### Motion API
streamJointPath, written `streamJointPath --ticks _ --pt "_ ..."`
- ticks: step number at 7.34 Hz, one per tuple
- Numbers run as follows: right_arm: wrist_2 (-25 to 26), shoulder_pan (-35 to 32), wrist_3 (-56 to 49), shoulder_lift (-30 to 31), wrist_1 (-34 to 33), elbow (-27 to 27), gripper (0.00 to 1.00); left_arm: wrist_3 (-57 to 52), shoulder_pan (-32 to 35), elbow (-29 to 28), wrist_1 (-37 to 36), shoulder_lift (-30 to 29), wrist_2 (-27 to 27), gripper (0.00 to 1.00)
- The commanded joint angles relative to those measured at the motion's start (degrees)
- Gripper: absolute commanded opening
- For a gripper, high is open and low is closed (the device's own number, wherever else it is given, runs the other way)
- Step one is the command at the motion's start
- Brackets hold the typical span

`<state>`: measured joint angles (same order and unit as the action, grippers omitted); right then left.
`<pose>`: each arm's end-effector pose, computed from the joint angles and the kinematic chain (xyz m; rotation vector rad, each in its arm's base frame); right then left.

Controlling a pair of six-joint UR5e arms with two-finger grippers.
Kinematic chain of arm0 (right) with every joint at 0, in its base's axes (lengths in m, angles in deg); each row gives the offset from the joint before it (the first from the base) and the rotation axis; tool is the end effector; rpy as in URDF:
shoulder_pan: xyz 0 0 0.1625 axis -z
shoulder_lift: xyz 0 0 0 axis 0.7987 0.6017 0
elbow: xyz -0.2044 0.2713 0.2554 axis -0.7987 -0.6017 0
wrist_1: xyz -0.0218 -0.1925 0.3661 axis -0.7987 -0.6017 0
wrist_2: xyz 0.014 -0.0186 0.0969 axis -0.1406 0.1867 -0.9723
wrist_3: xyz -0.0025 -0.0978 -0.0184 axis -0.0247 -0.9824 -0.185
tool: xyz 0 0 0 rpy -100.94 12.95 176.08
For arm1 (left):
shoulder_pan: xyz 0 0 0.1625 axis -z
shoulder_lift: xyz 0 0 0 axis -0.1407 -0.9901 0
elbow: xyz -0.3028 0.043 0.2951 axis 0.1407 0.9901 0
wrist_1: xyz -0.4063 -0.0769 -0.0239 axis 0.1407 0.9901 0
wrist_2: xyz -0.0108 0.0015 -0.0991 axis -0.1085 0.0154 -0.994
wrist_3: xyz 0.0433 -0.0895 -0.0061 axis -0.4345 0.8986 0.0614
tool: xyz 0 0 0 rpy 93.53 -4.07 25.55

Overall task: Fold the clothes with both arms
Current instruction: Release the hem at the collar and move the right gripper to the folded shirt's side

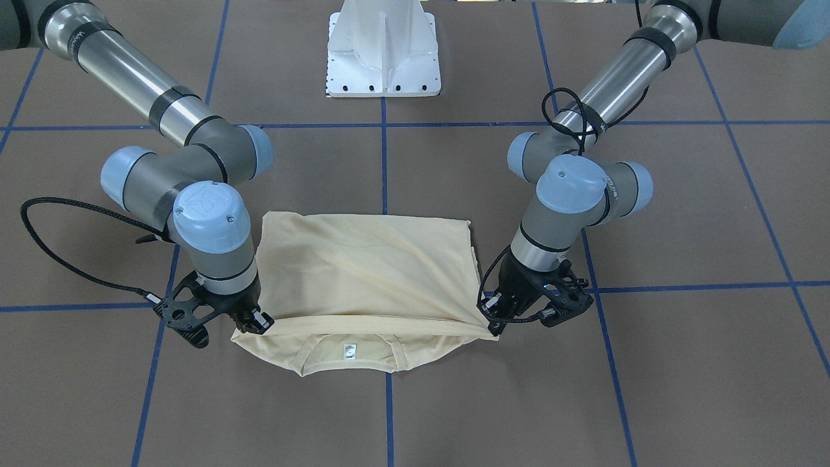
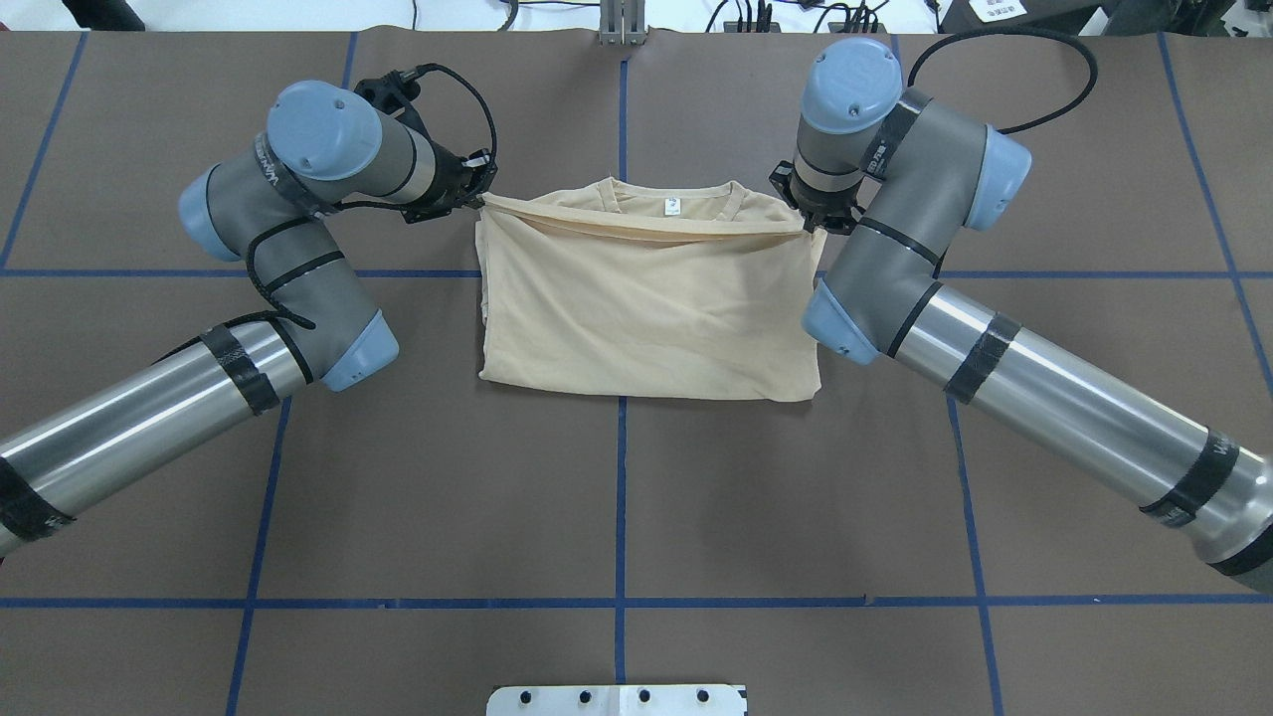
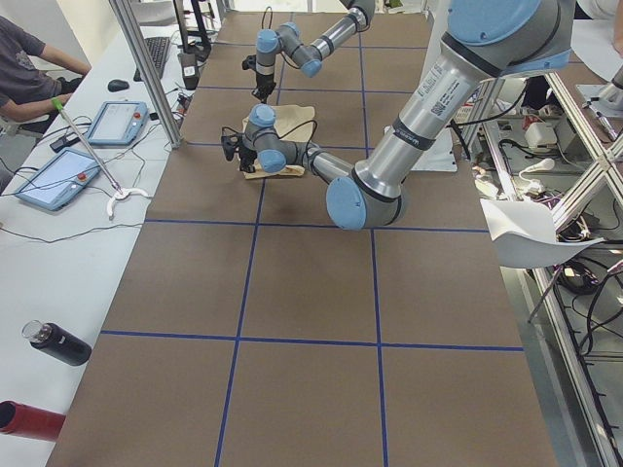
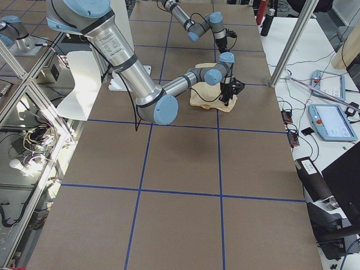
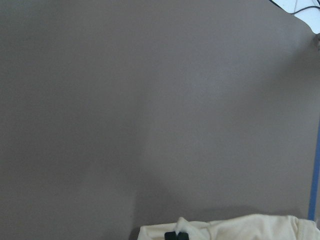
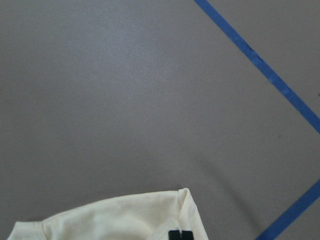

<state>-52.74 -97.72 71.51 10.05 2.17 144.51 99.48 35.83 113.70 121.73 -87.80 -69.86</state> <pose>-0.4828 -0.6291 0.3433 -0.0356 -0.6427 0.7293 0.4932 -0.6268 0.3214 0.1829 1.0566 -0.5700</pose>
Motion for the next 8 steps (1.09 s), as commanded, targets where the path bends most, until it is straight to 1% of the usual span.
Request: streamJointPath --ticks 1,2,5,6,7,8 --pt "1.29 0.32 -0.05 -0.5 1.92 -2.48 0.0 0.0 -0.14 -1.8 0.93 -0.16 0.29 0.0" --pt "1.46 0.32 -0.05 -0.41 2.72 -3.71 0.0 -0.09 -0.32 -1.98 1.02 -0.16 0.29 0.0" --pt "1.82 0.32 -0.05 -1.02 3.08 -3.9 0.0 -0.09 -0.5 -1.99 1.02 -0.16 0.38 0.0" --pt "1.82 0.32 -0.05 -1.2 3.08 -3.9 0.16 -0.09 -0.5 -1.99 1.02 -0.16 0.38 0.15" --pt "1.82 0.24 0.04 -1.72 3.08 -3.9 0.37 -0.09 -0.5 -1.99 1.11 -0.07 0.38 0.38" --pt "1.73 -0.02 0.13 -2.16 3.16 -3.9 0.43 -0.09 -0.41 -1.99 1.28 -0.16 0.38 0.42"
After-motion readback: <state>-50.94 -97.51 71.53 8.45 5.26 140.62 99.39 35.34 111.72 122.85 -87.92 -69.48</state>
